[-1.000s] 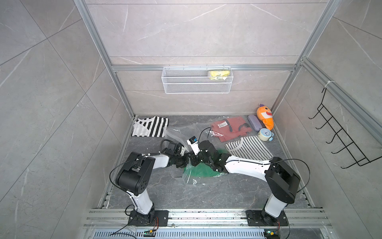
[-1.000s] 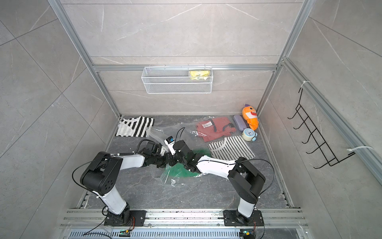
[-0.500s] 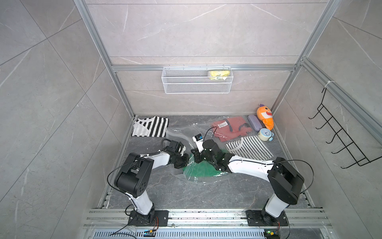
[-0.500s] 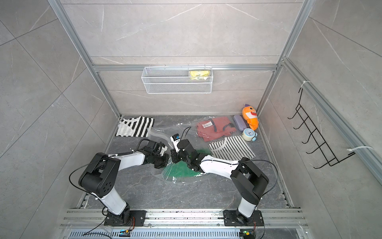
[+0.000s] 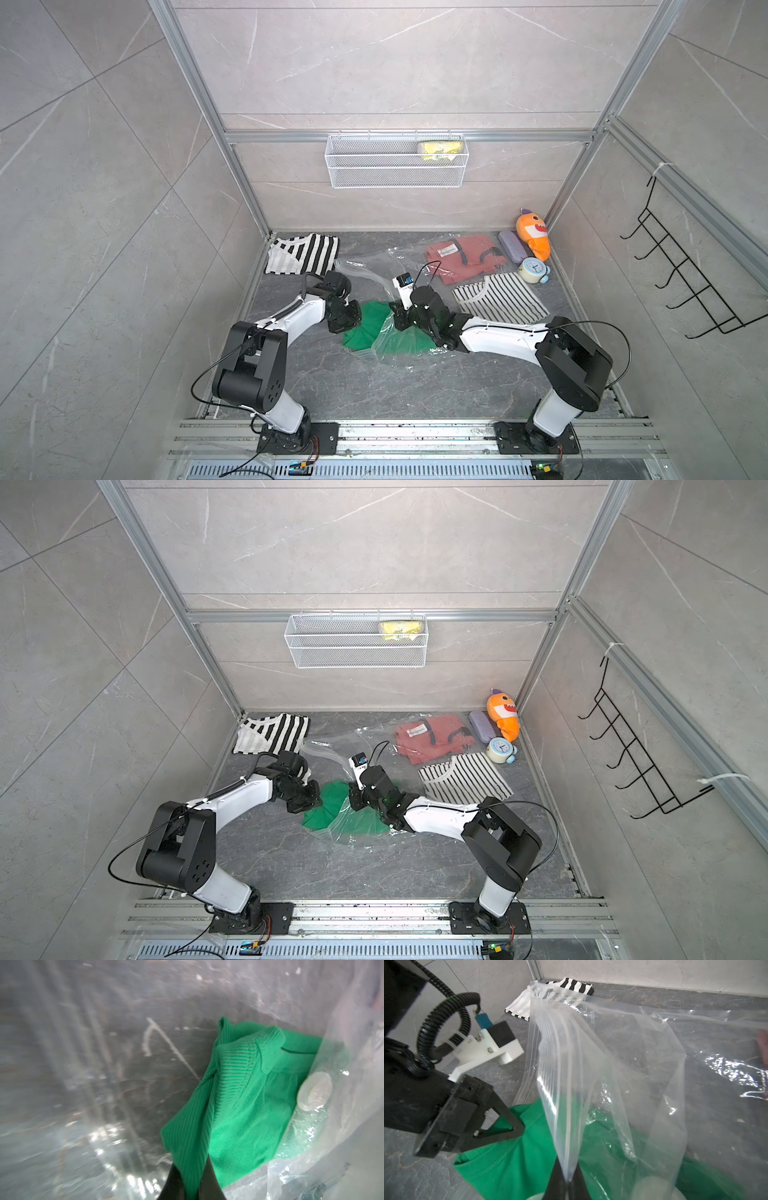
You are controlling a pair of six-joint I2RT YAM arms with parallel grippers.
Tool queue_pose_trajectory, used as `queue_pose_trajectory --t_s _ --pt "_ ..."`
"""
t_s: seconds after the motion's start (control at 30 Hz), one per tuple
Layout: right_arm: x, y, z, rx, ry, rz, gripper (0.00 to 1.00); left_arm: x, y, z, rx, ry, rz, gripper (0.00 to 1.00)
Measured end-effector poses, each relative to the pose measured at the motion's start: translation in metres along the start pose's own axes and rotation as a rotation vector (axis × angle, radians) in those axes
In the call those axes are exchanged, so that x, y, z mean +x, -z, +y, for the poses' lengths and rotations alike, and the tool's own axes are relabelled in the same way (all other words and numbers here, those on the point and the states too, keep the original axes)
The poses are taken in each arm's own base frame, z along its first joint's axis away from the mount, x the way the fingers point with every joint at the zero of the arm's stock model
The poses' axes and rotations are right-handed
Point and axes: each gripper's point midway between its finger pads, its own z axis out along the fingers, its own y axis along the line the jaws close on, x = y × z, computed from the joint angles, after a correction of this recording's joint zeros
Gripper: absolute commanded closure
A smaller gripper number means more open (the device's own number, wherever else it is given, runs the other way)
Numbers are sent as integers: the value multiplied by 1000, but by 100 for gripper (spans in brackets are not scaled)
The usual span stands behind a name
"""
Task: Take the tank top out of the vacuum bag
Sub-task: Take out the tank top from the vacuum bag.
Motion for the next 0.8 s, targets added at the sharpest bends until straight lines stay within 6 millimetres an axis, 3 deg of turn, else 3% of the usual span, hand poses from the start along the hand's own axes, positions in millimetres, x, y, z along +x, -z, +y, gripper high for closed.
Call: queue_pose_trajectory --t_s 0.2,0.4,0.8 --pt "-4 6 -10 50 7 -35 100 -10 25 35 -106 56 -27 100" --pt "-4 7 -15 75 9 -44 100 -22 41 56 -190 78 -54 100" --pt "0 7 -19 98 21 -43 100 -39 46 90 -331 103 -101 100"
